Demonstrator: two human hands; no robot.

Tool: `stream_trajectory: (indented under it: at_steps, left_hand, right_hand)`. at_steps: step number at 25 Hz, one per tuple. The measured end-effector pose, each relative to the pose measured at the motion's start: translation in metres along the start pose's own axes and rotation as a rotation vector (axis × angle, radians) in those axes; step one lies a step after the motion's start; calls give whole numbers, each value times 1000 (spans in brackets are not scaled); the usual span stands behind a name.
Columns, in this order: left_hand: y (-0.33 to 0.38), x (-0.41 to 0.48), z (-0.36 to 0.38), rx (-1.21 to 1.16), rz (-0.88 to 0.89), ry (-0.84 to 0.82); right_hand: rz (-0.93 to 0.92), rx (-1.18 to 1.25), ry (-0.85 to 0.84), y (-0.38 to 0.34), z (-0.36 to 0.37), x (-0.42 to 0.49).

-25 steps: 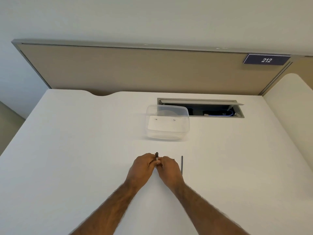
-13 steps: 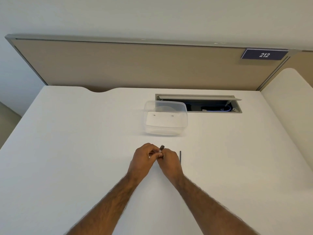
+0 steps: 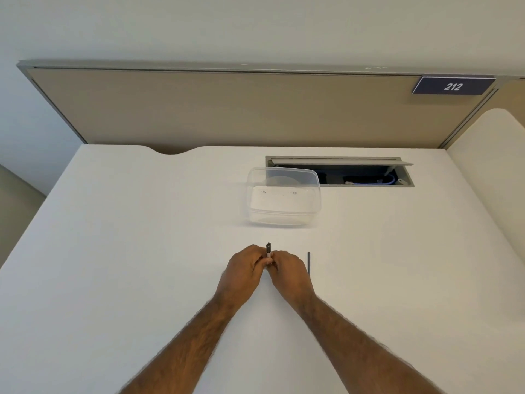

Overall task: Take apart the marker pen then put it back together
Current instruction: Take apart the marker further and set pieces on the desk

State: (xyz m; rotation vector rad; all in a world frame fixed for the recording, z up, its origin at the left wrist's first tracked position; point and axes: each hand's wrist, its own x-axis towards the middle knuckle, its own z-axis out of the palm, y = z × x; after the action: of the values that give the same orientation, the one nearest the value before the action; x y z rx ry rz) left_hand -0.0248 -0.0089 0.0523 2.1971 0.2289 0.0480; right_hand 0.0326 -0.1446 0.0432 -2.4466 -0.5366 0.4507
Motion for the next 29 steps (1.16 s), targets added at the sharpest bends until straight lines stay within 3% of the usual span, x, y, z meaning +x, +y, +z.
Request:
stream_trajectory:
  at_steps: [7,13,22,29]
  left_hand:
    - [-3,4,5,-93,-6,11]
    - [7,4,1,-45,18,146]
    - [11,0,-10,185,-33,3]
    - [13,1,0,102,-65,-32]
  right_hand:
    - [21,73,33,4,0,0]
    - [-32,93,111,-5,-2,1]
    - [-27,91,2,-6,3,2]
    - [55,75,5,-5,-2,1]
